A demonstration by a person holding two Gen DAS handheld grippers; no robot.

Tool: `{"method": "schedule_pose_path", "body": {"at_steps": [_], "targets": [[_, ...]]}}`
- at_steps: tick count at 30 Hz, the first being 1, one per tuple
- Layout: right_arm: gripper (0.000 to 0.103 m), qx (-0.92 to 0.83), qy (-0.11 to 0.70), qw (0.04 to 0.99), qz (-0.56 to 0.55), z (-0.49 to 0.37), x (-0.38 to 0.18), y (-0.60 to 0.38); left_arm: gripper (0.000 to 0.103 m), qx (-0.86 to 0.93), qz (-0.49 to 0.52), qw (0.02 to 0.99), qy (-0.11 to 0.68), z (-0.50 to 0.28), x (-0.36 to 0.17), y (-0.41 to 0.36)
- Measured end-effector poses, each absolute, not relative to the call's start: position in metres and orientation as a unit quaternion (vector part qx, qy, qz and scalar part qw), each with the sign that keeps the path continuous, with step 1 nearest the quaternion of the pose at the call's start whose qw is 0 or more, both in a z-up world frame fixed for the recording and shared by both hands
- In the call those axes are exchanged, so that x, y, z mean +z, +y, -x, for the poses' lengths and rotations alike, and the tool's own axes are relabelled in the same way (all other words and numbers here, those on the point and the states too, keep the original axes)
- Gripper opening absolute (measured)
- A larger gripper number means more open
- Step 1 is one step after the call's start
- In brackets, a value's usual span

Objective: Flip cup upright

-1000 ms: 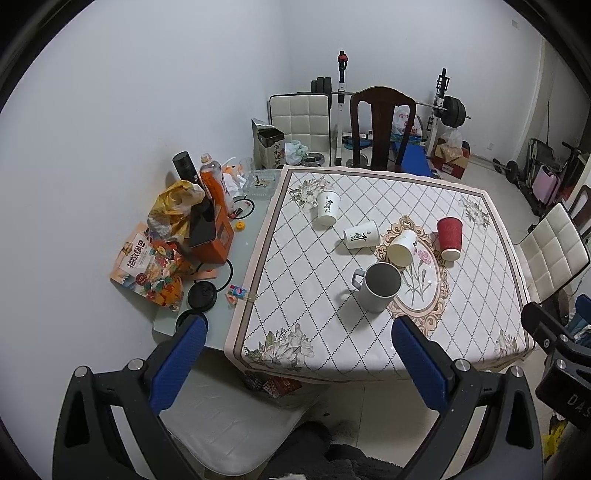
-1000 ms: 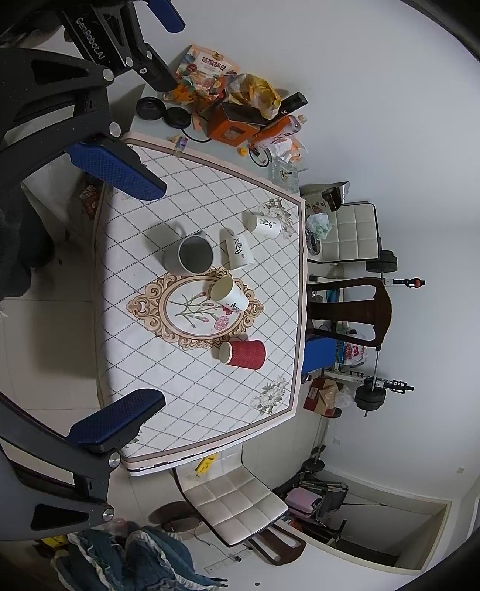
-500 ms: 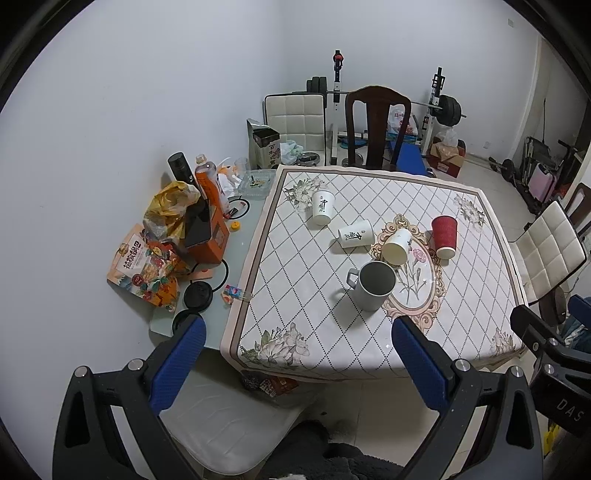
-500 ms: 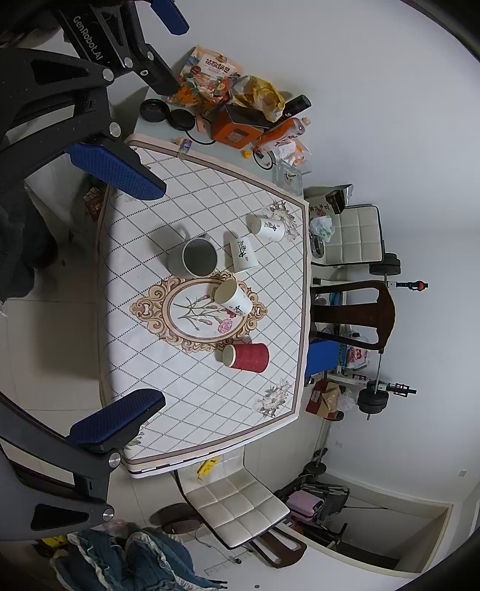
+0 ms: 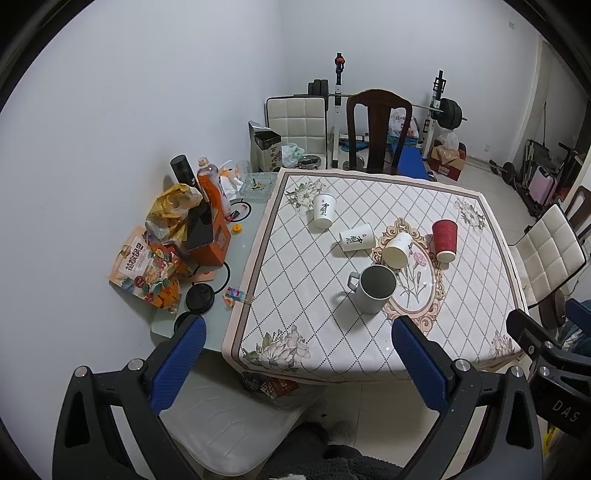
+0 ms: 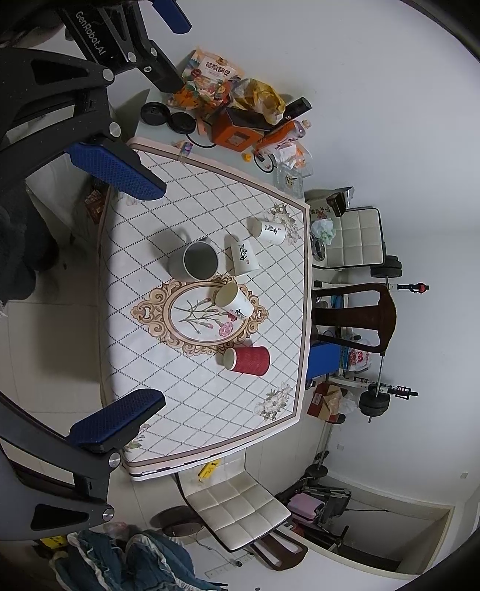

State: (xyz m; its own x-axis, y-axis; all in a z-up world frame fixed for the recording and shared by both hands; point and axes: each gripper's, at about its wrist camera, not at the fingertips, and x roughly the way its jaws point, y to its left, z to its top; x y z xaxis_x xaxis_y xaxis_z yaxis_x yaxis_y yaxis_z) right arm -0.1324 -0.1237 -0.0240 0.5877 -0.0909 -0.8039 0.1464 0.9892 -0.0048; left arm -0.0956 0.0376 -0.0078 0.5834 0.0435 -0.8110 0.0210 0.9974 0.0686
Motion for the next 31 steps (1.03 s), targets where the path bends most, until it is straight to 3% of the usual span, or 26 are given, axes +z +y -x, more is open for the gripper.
{"method": "schedule_pose_path", "body": {"at_steps": [31], "targets": [[0.103,-0.065,0.448,0.891,-0.03,0.129,-0.018,-0.119,0.103,0.008,-0.03,0.893,0.45,0.09,0.003,0.041]]}}
